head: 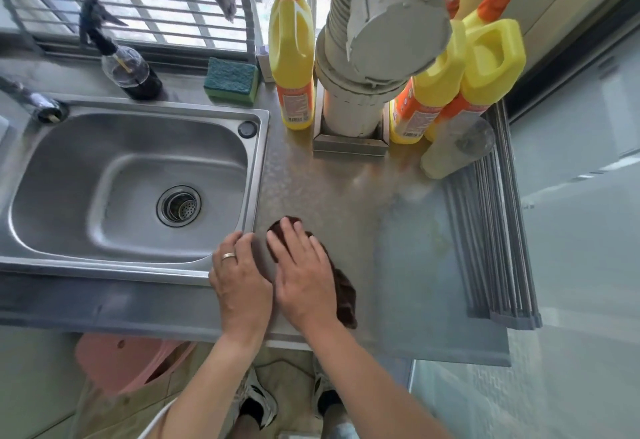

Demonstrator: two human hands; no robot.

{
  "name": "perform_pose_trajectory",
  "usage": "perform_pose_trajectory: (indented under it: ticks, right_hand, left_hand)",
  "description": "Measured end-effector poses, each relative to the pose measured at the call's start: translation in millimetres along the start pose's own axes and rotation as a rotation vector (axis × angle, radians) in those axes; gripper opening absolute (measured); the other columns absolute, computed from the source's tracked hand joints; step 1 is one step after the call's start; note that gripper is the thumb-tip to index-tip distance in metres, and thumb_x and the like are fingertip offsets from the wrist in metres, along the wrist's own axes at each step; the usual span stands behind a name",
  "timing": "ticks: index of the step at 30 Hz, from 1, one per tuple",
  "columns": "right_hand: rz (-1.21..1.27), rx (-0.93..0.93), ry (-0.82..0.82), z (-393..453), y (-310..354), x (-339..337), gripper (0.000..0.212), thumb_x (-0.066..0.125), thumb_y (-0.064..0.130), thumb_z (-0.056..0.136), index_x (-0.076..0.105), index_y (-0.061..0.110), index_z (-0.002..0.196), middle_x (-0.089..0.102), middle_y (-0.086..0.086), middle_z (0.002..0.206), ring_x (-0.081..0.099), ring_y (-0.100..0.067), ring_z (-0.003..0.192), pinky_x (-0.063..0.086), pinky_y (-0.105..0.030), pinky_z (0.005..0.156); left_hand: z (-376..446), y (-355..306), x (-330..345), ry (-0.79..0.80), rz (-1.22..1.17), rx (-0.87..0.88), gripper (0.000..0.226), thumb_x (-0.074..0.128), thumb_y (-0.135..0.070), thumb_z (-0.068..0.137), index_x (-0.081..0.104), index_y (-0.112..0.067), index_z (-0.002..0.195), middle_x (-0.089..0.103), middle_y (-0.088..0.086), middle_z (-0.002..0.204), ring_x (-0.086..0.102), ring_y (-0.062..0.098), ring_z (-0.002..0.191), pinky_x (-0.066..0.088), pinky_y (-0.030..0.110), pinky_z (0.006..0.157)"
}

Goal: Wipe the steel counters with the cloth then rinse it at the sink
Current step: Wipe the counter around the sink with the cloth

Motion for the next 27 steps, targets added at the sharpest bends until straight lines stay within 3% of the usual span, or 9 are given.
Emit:
perform_pose_trajectory:
  ticks: [5, 8, 10, 12, 14, 16, 18, 22, 27]
  right_hand:
    - [0.040, -0.088, -0.073, -26, -7, -7, 0.053, 0.066, 0.023, 0.098, 0.052, 0.028, 0.149, 0.039, 0.002, 0.165, 0.034, -0.015, 0.153, 0.036, -0.035, 0.119]
    - [-0.015, 0.066, -0.213, -36, -45, -34, 0.044, 0.068, 0.018, 0.093, 0.062, 0.025, 0.137, 0.053, -0.002, 0.153, 0.053, -0.021, 0.138, 0.050, -0.036, 0.102]
    - [-0.019, 0.222, -0.361, -46, -80, -60, 0.046, 0.061, 0.004, 0.092, 0.064, 0.017, 0.136, 0.056, -0.008, 0.149, 0.058, -0.030, 0.129, 0.050, -0.044, 0.104]
    - [0.028, 0.367, -0.513, -61, -116, -90, 0.051, 0.059, -0.011, 0.088, 0.065, 0.010, 0.134, 0.056, -0.013, 0.148, 0.058, -0.034, 0.125, 0.048, -0.048, 0.108]
    - [0.017, 0.507, -0.610, -76, -147, -118, 0.052, 0.063, -0.011, 0.087, 0.062, 0.008, 0.136, 0.053, -0.015, 0.150, 0.054, -0.034, 0.129, 0.045, -0.048, 0.111]
    - [-0.046, 0.714, -0.599, -89, -177, -131, 0.057, 0.065, 0.003, 0.090, 0.053, 0.010, 0.145, 0.042, -0.017, 0.158, 0.044, -0.037, 0.140, 0.041, -0.055, 0.109]
    - [-0.061, 0.859, -0.477, -94, -199, -121, 0.068, 0.066, 0.018, 0.092, 0.040, 0.011, 0.155, 0.030, -0.016, 0.166, 0.030, -0.039, 0.150, 0.034, -0.062, 0.113]
    - [-0.086, 0.730, -0.362, -71, -206, -107, 0.068, 0.058, 0.022, 0.097, 0.034, 0.007, 0.159, 0.023, -0.014, 0.170, 0.018, -0.034, 0.157, 0.019, -0.055, 0.127]
    - [0.104, 0.555, -0.357, -9, -196, -105, 0.060, 0.055, 0.016, 0.097, 0.041, 0.015, 0.155, 0.027, -0.008, 0.169, 0.022, -0.028, 0.157, 0.027, -0.051, 0.126]
  left_hand:
    - [-13, -28, 14, 0.050, 0.040, 0.118, 0.045, 0.056, 0.003, 0.086, 0.057, -0.016, 0.126, 0.051, 0.005, 0.137, 0.043, 0.026, 0.129, 0.037, 0.047, 0.104]
    - [-27, -56, 27, 0.077, 0.025, 0.168, 0.042, 0.056, 0.000, 0.086, 0.059, -0.016, 0.126, 0.052, 0.006, 0.136, 0.045, 0.027, 0.129, 0.039, 0.046, 0.101]
    - [-35, -74, 36, 0.098, 0.014, 0.193, 0.046, 0.045, -0.001, 0.084, 0.059, -0.014, 0.126, 0.052, 0.007, 0.136, 0.045, 0.028, 0.129, 0.040, 0.047, 0.100]
    - [-42, -88, 45, 0.124, 0.004, 0.210, 0.055, 0.045, 0.004, 0.077, 0.059, -0.012, 0.127, 0.052, 0.008, 0.136, 0.045, 0.028, 0.130, 0.041, 0.048, 0.100]
    - [-47, -98, 51, 0.141, 0.003, 0.222, 0.060, 0.051, 0.011, 0.072, 0.059, -0.012, 0.127, 0.052, 0.008, 0.136, 0.046, 0.028, 0.129, 0.043, 0.048, 0.097]
    - [-51, -104, 56, 0.160, 0.006, 0.233, 0.062, 0.054, 0.013, 0.070, 0.058, -0.012, 0.126, 0.051, 0.007, 0.135, 0.046, 0.028, 0.127, 0.045, 0.047, 0.095]
    - [-53, -106, 61, 0.178, 0.012, 0.241, 0.063, 0.054, 0.012, 0.069, 0.058, -0.013, 0.127, 0.050, 0.006, 0.135, 0.045, 0.027, 0.127, 0.045, 0.047, 0.095]
    - [-50, -104, 62, 0.176, 0.016, 0.253, 0.063, 0.055, 0.011, 0.069, 0.057, -0.014, 0.126, 0.050, 0.006, 0.135, 0.044, 0.026, 0.128, 0.043, 0.046, 0.096]
    - [-44, -96, 60, 0.153, 0.006, 0.252, 0.062, 0.053, 0.011, 0.068, 0.056, -0.013, 0.125, 0.050, 0.006, 0.134, 0.043, 0.027, 0.126, 0.044, 0.048, 0.096]
Point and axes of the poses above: each hand's wrist, its own z-axis towards the middle knuckle, its own x-axis out of the palm, y = z × x, the point moved 9 cm from there along z, towards the middle knuckle
